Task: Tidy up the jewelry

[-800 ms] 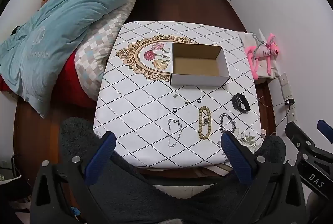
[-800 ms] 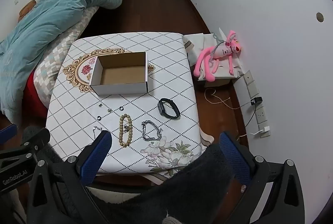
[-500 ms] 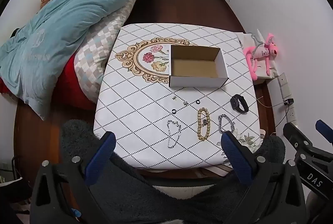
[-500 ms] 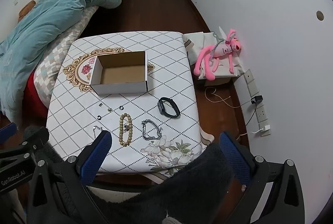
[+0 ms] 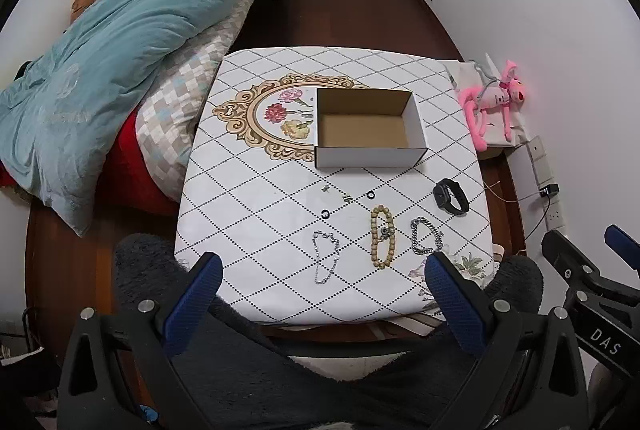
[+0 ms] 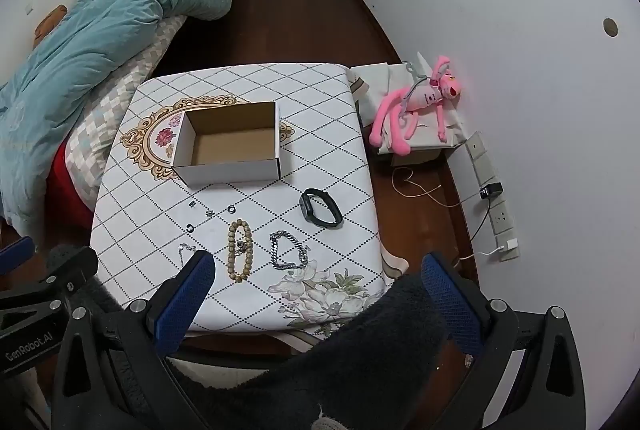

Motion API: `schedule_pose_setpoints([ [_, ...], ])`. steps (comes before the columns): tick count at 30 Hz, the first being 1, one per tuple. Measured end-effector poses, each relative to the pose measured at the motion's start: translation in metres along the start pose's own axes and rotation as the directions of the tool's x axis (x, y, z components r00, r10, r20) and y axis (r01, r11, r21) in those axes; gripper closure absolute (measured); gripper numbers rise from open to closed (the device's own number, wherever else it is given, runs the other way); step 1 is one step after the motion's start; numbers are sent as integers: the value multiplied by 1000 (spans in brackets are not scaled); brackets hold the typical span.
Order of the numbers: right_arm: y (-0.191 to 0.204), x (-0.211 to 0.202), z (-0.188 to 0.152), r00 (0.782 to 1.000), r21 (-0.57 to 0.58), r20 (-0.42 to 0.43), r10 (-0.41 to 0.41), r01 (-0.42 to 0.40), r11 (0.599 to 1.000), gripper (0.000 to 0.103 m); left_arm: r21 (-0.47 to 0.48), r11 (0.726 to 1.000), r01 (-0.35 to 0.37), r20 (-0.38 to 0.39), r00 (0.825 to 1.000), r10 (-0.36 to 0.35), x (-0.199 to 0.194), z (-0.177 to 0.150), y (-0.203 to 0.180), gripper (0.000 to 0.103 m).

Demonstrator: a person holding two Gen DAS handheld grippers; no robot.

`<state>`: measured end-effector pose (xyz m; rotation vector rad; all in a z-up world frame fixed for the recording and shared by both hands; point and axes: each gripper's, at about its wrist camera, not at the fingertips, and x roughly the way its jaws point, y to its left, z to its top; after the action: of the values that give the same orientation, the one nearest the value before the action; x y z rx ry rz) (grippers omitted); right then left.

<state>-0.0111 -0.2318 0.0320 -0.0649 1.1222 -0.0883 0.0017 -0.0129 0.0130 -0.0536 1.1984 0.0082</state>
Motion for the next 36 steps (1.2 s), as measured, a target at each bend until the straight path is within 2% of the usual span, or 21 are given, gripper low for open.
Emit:
schedule_pose_setpoints([
  [36, -12, -10, -4, 1000, 20, 14, 1, -1, 1000, 0, 4, 1000, 9, 19, 1000, -9, -8, 2, -4, 0],
])
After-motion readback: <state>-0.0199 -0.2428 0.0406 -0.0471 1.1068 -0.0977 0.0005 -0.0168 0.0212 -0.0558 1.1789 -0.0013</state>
